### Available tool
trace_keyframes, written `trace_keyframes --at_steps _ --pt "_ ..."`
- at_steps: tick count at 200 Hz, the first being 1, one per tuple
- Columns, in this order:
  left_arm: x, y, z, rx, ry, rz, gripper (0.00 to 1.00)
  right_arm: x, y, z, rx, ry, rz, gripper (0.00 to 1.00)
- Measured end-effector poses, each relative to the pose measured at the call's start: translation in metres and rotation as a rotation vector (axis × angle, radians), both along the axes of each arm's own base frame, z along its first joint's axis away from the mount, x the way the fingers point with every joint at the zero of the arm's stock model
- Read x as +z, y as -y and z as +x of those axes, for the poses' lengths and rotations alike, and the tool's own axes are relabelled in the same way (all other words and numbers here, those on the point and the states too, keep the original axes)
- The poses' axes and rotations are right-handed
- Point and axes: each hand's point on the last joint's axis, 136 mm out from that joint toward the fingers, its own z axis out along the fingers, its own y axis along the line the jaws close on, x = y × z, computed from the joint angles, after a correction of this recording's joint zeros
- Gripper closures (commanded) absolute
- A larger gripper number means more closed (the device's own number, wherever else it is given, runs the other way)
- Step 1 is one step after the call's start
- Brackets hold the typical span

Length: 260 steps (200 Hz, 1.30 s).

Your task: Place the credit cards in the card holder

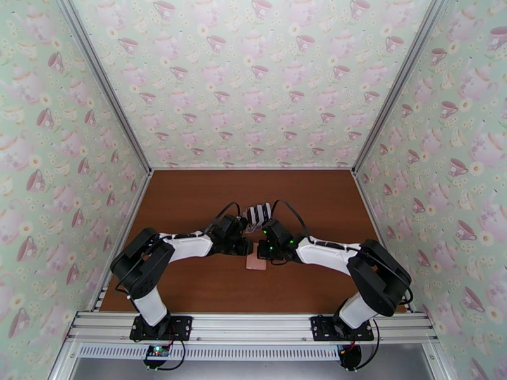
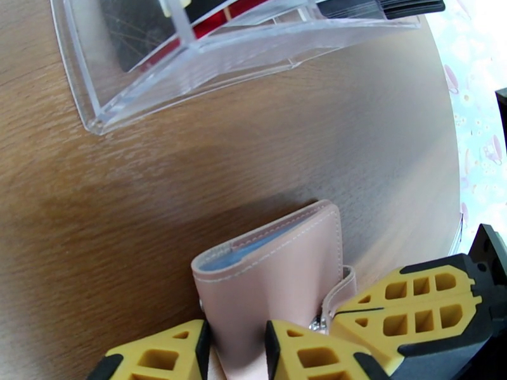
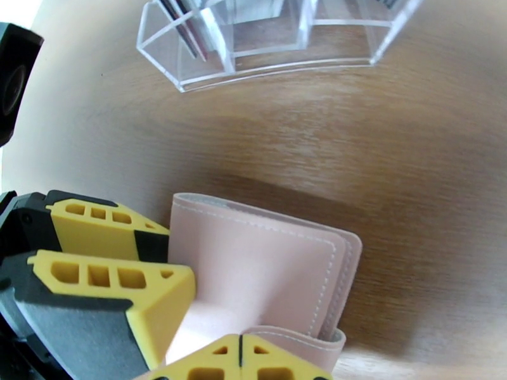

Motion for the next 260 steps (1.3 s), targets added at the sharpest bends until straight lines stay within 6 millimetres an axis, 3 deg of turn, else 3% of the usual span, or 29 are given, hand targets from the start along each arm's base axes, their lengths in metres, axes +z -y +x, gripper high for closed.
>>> trace_keyframes --at_steps 234,260 --pt "-0.002 -0.004 0.002 0.01 -0.005 0.003 0.68 -0.007 -0.013 0.007 -0.009 0.007 0.035 1.0" --pt "-0.002 -0.005 0.002 0.012 -0.007 0.003 0.67 -0.007 -0.013 0.007 -0.014 0.01 0.042 0.75"
